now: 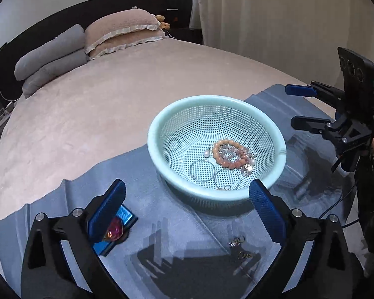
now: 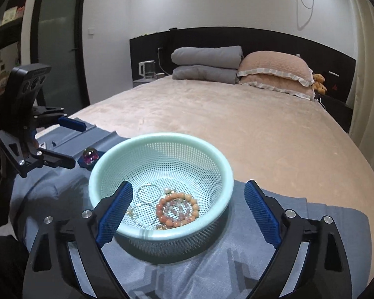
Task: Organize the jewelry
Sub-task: 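Move the right gripper to the silver earring pair on the cloth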
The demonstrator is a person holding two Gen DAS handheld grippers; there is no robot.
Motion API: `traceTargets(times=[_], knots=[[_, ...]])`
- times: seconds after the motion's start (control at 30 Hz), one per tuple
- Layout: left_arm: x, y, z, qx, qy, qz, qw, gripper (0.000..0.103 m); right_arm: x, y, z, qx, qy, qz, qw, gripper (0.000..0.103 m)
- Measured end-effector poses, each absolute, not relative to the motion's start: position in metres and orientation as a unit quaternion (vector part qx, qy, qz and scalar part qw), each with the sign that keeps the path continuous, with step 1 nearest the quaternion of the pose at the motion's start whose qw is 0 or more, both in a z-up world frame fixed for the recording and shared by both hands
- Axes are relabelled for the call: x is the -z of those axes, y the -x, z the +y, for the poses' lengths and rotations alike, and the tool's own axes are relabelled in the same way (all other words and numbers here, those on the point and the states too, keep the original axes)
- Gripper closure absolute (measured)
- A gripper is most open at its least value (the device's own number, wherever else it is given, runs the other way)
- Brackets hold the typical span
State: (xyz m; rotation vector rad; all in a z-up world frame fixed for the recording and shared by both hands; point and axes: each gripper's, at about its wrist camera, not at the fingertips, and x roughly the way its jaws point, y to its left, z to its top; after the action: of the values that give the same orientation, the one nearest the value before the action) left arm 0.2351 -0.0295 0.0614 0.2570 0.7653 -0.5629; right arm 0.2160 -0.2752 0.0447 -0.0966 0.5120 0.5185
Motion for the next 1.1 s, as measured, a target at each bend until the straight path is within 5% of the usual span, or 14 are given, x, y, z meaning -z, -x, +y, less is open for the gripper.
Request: traceTargets(times=[0.63,0.7,0.77,0.8,1.1], knots=[[0.021,-0.166,-0.06,0.323,-0.191,0.389,0.841,0.006,0.002,-0.155,-0.255,-0.348,0.022,0.294,0.89,0.016],[0.026,-0.169,-0.063,0.323,-0.189,0.4,0.837,0.012,0.007,-0.157,-0.253,-0.35,0.02,0.301,0.887,0.016],[0.032,-0.172,-0.065,0.315,-0.186,0.409,0.836,0.044,0.009,-0.16,-0.251,-0.351,0.017,0.307,0.885,0.016],[0.036,-0.175,-0.065,0.309,-0.185,0.417,0.835,0.049,0.011,-0.161,-0.25,-0.352,0.016,0.308,0.884,0.016],[0.047,-0.173,-0.055,0.312,-0.174,0.418,0.835,0.06,0.019,-0.17,-0.225,-0.371,0.029,0.316,0.873,0.016]])
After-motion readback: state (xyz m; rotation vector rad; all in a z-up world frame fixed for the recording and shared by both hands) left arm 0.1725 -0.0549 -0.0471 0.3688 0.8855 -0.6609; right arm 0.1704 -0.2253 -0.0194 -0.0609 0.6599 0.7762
